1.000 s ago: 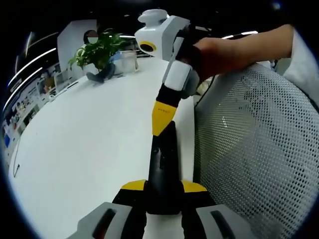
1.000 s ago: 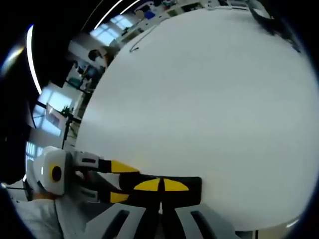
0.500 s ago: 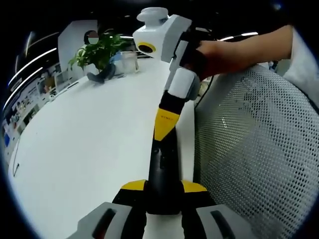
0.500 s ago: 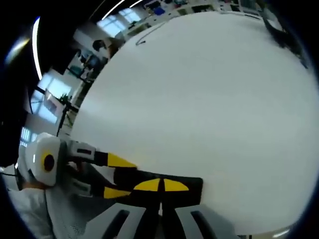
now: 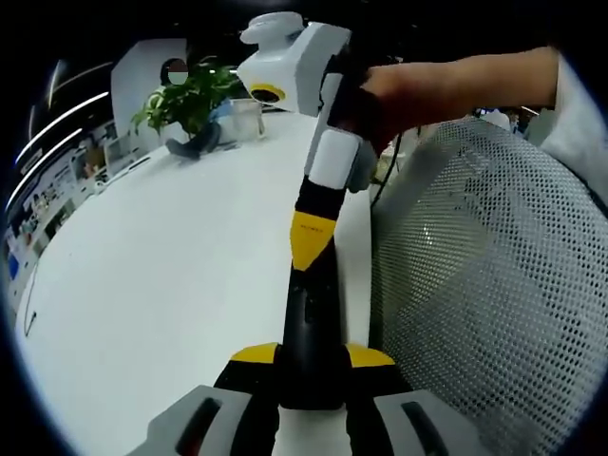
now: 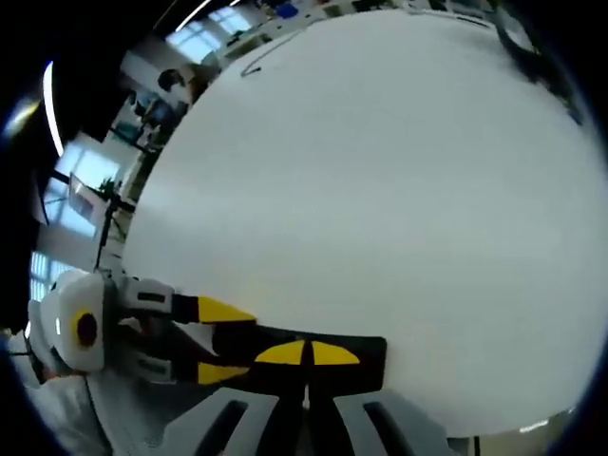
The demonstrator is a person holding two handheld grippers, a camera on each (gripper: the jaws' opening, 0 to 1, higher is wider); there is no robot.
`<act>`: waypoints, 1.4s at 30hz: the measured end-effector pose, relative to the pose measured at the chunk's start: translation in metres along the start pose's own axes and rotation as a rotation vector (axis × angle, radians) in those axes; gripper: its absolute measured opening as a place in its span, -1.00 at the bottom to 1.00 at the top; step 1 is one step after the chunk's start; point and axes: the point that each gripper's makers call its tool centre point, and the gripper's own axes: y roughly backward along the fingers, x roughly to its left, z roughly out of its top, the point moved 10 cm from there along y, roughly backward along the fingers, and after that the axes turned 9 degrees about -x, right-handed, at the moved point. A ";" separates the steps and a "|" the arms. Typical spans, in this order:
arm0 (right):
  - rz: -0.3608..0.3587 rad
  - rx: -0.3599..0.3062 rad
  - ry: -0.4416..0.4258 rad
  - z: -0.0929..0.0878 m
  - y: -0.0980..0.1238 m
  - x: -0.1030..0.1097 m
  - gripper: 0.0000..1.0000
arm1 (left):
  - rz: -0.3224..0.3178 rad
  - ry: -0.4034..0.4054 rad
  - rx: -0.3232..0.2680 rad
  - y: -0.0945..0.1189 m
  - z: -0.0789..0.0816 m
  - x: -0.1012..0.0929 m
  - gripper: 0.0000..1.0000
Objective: Press the specified remote control buttons in sequence, fully releasing each button before pressing the next.
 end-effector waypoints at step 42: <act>-0.121 0.202 0.052 0.017 -0.007 0.009 -1.00 | -0.004 -0.003 0.008 -0.001 0.001 0.001 -0.52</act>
